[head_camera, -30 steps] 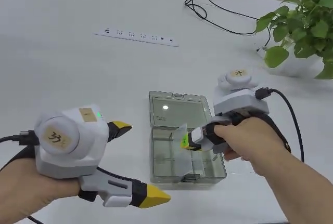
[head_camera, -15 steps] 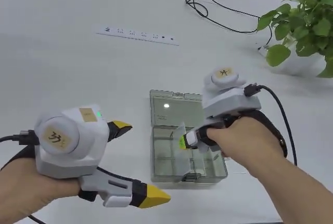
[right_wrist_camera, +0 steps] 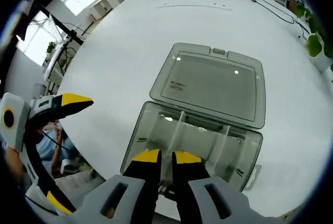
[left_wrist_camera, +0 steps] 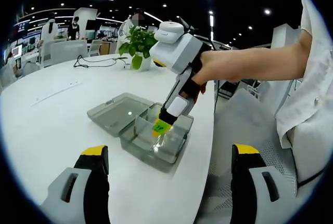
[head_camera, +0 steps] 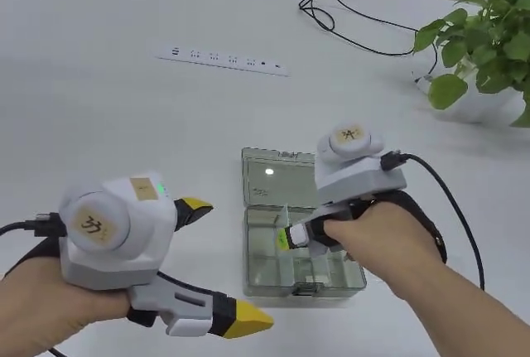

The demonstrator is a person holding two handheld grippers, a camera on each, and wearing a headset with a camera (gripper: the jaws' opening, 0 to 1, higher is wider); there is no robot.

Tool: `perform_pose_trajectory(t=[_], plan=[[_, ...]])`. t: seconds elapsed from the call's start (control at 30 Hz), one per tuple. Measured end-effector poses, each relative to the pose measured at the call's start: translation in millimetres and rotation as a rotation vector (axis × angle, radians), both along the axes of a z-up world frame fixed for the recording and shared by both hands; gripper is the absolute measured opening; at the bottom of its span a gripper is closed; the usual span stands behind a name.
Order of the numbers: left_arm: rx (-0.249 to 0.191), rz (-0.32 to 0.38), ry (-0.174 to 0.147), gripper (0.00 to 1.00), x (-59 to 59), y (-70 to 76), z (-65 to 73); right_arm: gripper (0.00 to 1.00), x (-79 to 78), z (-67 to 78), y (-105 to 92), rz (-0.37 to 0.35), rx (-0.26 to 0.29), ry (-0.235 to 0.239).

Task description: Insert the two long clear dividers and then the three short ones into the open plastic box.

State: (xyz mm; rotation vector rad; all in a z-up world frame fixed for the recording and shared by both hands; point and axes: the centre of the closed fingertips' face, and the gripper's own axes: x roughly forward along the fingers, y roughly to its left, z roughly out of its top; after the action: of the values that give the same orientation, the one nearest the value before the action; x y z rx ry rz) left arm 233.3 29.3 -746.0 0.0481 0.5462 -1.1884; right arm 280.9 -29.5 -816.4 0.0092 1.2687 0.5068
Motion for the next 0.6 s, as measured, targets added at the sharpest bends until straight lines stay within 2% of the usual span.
perform_pose_trajectory(t=[0.23, 0.6], plan=[[0.006, 0.002, 0.001, 1.00, 0.2, -0.3, -0.3, 0.10, -1.1, -8.9, -0.4, -0.001, 0.021, 0.002], [0.017, 0.017, 0.004, 1.00, 0.6, 0.6, 0.2, 0.12, -1.7, -7.9, 1.2, -0.005, 0.085, -0.012]])
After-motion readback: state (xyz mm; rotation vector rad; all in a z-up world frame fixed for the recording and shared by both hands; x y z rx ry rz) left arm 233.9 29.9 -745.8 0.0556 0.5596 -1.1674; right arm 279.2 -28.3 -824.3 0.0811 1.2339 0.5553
